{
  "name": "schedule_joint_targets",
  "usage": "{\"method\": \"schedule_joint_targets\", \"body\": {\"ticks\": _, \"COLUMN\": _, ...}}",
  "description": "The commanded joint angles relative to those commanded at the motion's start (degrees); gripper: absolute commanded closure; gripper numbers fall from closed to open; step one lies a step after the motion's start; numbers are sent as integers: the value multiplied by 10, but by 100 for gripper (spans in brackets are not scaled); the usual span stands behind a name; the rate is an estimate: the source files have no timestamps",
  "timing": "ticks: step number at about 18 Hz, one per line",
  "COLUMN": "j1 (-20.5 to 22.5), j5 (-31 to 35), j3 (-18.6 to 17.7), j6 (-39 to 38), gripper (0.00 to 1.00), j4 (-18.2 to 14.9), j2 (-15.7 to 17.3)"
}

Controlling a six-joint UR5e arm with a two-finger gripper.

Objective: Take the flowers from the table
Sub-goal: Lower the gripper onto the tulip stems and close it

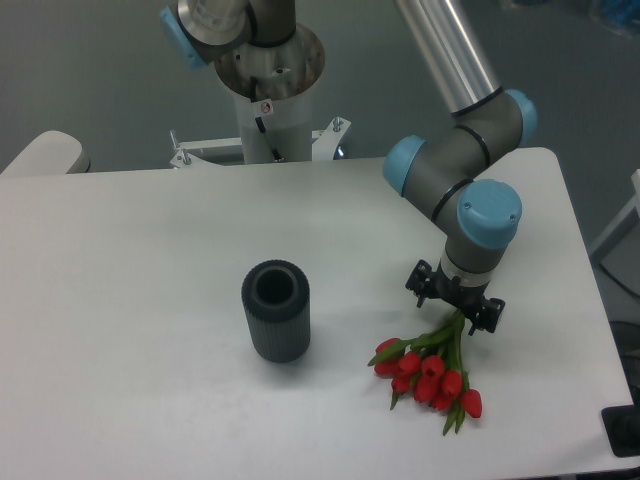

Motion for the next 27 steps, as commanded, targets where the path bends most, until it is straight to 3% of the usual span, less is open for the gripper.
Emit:
{"method": "schedule_joint_targets", "body": {"ticks": 3, "j1": 0, "j5": -4, "j3": -12, "j6": -1, "gripper": 0, "j4": 26, "j2": -2}}
{"method": "schedule_joint_targets", "body": {"ticks": 12, "j1": -1, "j5": -9, "j3": -16, "j6": 6, "gripper": 0, "j4": 37, "j2": -8}}
{"method": "schedule_joint_targets", "body": {"ticks": 13, "j1": 0, "j5": -10, "j3": -15, "j6": 7, "gripper": 4, "j4": 38, "j2": -7}}
{"method": "schedule_joint_targets", "body": {"ticks": 16, "j1": 0, "j5": -10, "j3": -10, "j6": 6, "gripper": 42, "j4": 39, "j2": -7}}
{"method": "schedule_joint_targets", "body": {"ticks": 18, "j1": -1, "j5": -20, "j3": -8, "j6": 2, "gripper": 62, "j4": 40, "j2": -7}}
{"method": "schedule_joint_targets", "body": {"ticks": 27, "j1": 0, "j5": -29, "j3": -1, "j6": 6, "gripper": 67, "j4": 40, "j2": -7}}
